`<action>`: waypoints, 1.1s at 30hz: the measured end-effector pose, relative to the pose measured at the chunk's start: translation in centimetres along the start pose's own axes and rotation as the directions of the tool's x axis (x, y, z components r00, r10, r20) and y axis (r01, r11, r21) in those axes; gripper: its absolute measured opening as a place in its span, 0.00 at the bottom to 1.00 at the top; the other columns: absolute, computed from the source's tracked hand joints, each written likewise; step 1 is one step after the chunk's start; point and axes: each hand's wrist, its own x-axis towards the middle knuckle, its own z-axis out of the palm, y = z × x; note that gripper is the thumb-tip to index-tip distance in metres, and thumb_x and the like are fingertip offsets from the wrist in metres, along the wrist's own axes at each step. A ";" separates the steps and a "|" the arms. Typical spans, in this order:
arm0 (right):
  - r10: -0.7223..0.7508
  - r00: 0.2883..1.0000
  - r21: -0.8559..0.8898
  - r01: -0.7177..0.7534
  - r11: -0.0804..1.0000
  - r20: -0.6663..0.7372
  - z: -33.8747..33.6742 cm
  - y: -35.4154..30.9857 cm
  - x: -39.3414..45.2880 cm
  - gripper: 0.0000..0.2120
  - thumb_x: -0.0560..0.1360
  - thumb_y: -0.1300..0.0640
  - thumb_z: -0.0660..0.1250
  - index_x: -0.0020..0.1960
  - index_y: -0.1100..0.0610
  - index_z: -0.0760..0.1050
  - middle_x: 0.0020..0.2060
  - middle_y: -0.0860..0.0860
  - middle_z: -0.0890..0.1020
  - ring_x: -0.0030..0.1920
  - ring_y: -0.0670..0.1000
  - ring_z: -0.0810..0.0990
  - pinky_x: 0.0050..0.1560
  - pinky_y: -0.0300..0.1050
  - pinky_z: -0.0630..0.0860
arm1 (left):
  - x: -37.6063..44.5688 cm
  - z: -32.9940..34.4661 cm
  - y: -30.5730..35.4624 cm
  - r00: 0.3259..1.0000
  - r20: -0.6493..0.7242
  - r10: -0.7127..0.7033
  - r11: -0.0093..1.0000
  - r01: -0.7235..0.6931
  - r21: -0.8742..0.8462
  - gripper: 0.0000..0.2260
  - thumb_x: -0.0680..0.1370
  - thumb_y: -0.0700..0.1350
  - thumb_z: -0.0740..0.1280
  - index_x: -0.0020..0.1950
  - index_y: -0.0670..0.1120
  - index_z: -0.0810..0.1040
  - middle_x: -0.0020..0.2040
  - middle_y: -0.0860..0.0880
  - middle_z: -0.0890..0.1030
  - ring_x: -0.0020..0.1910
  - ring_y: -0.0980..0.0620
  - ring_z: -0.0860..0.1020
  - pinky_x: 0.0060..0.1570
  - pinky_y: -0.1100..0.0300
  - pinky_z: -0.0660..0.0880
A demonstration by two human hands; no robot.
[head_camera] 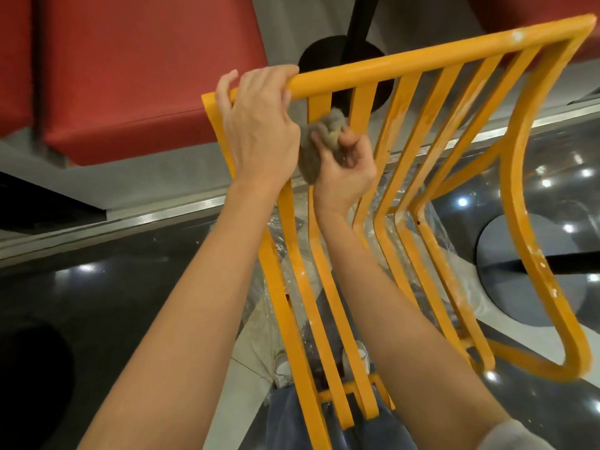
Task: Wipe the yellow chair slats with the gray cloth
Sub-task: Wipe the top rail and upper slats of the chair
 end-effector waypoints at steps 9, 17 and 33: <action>-0.122 0.992 -0.023 0.123 0.992 0.040 1.0 -1.8 2.5 0.13 0.68 0.68 0.78 0.39 0.61 0.73 0.35 0.56 0.80 0.39 0.56 0.82 0.43 0.48 0.82 | 0.0 0.0 0.2 0.999 0.003 -0.050 0.998 0.050 -0.033 0.17 0.76 0.39 0.60 0.60 0.51 0.80 0.55 0.56 0.81 0.59 0.56 0.76 0.72 0.53 0.56; 0.211 0.965 -0.315 -0.154 0.937 0.158 -4.3 4.0 -0.5 0.18 0.68 0.66 0.79 0.35 0.55 0.69 0.30 0.47 0.76 0.34 0.41 0.76 0.36 0.34 0.74 | -0.1 0.1 0.3 0.999 -0.029 -0.039 0.997 0.037 -0.061 0.16 0.76 0.39 0.62 0.60 0.51 0.81 0.55 0.56 0.82 0.58 0.56 0.77 0.71 0.54 0.55; 0.359 0.901 -0.527 -0.188 0.829 0.244 -6.0 5.8 -0.5 0.21 0.71 0.71 0.74 0.34 0.51 0.68 0.32 0.43 0.75 0.36 0.36 0.78 0.39 0.41 0.77 | 0.0 0.0 -0.1 0.999 0.013 -0.040 0.996 0.041 -0.085 0.17 0.77 0.39 0.61 0.61 0.52 0.81 0.56 0.56 0.82 0.59 0.57 0.76 0.72 0.57 0.52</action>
